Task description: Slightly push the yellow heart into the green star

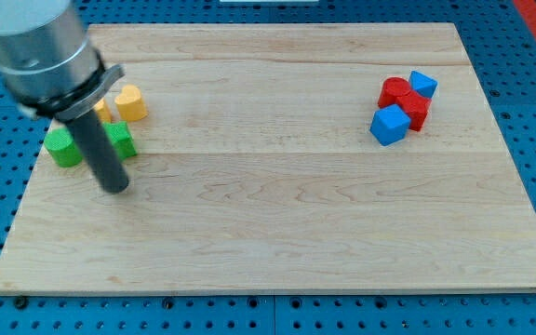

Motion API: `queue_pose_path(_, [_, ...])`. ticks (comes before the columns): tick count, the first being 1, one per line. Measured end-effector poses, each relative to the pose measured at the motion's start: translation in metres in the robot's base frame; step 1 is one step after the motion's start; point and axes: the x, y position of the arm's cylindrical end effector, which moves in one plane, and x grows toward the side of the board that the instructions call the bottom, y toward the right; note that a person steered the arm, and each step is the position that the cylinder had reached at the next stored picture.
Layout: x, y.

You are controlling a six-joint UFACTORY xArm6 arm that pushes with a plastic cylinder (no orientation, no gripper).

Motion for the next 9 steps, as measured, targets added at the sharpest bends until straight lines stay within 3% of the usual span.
queue_pose_path(1, [-0.068,0.004])
queue_pose_path(3, [-0.148,0.056])
queue_pose_path(4, [-0.166,0.028])
queue_pose_path(5, [-0.169,-0.009])
queue_pose_path(9, [-0.126,-0.011])
